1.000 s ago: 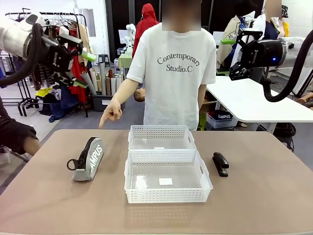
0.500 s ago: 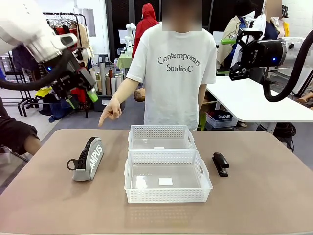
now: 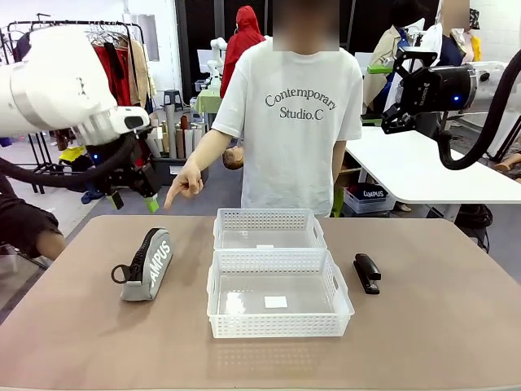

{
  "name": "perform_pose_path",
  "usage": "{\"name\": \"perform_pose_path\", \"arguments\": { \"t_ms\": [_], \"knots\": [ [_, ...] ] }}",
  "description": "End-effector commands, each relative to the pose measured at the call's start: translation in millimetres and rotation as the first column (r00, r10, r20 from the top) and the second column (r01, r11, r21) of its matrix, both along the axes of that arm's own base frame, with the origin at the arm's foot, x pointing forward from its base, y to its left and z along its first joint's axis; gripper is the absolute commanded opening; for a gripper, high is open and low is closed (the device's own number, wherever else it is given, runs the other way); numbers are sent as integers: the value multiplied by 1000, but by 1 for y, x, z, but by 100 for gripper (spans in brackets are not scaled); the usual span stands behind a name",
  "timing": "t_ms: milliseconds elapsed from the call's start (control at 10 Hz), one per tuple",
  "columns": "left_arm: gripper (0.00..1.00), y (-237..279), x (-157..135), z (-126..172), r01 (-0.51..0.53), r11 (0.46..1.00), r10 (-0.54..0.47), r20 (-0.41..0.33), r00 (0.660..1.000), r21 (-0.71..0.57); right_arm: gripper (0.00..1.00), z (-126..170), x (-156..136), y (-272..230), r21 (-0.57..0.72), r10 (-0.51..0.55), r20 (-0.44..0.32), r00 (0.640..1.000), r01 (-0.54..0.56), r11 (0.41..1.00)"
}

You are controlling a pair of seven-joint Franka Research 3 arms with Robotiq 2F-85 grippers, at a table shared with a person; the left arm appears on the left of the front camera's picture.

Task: Distribute items into two baskets.
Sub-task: Pick up the Pencil pouch that the person points to.

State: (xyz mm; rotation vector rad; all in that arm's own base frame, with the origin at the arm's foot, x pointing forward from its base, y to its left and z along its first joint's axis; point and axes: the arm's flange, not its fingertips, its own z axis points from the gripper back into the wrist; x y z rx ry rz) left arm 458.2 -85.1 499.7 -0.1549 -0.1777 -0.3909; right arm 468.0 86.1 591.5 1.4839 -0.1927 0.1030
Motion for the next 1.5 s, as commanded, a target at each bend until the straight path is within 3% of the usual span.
{"name": "perform_pose_path", "arguments": {
  "t_ms": [0,100,600,700,900,1200,1400],
  "knots": [
    [100,0,-5,-9,-43,999,46,90,995,-27,100,2,-1,0,2,1,3,1000,-1,1000],
    [100,0,0,0,0,1000,0,0,1000,0,100,2,-1,0,2,1,3,1000,-1,1000],
    [100,-2,-1,-5,5,1000,-5,8,1000,-5,100,2,-1,0,2,1,3,1000,-1,1000],
    [100,-8,3,-14,-75,988,66,75,995,132,100,2,-1,0,2,1,3,1000,-1,1000],
    [100,-16,7,-34,-161,967,146,90,985,199,100,2,-1,0,2,1,3,1000,-1,1000],
    [100,-23,14,-74,-212,966,222,-53,974,145,100,2,-1,0,2,1,3,1000,-1,1000],
    [100,-26,17,-96,-237,963,248,-70,966,131,100,2,-1,0,2,1,3,1000,-1,1000]
  ]
}}
